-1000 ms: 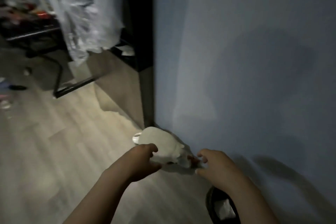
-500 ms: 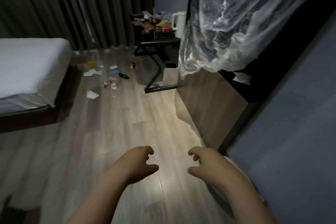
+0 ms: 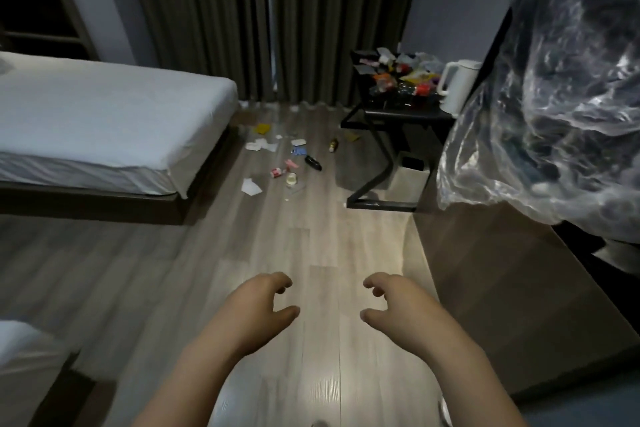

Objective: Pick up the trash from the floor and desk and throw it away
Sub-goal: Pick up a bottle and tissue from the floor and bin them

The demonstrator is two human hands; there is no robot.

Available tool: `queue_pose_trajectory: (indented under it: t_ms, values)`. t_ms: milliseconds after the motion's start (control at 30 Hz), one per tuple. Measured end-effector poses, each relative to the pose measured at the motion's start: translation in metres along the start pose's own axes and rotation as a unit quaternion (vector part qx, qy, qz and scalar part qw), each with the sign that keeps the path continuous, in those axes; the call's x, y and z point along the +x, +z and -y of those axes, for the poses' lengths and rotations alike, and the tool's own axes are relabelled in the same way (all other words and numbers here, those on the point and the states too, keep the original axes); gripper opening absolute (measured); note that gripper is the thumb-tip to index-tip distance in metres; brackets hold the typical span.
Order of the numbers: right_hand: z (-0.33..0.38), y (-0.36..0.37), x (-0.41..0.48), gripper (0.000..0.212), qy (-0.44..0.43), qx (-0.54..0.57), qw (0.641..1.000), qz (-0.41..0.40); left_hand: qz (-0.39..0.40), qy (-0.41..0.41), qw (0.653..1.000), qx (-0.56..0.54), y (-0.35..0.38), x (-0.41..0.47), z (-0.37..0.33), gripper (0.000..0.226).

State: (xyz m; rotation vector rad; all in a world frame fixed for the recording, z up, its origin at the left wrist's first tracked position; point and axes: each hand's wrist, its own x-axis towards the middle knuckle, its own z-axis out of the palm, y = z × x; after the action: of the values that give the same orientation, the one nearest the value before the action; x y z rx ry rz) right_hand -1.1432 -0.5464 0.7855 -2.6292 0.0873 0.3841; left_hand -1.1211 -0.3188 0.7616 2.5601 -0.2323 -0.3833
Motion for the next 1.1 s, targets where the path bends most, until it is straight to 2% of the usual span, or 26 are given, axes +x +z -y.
queue_pose_trajectory:
  t_ms: [300,500,700,1100]
  values:
    - [0.007,-0.060,0.156,0.049,-0.062,-0.016,0.998,-0.004,-0.075,-0.025,0.997,-0.016,-0.052,0.133,-0.012,0.045]
    - [0.015,-0.074,0.238,0.048,-0.065,-0.023,0.997,0.019,-0.066,-0.046,0.996,-0.039,-0.070,0.207,0.002,0.046]
    - [0.043,-0.075,0.336,0.049,-0.059,-0.030,0.998,0.017,-0.052,-0.054,0.996,-0.048,-0.100,0.296,0.042,0.050]
    - [0.158,-0.080,0.524,0.047,-0.033,-0.024,0.999,0.025,-0.042,-0.061,0.996,-0.042,-0.215,0.462,0.147,0.050]
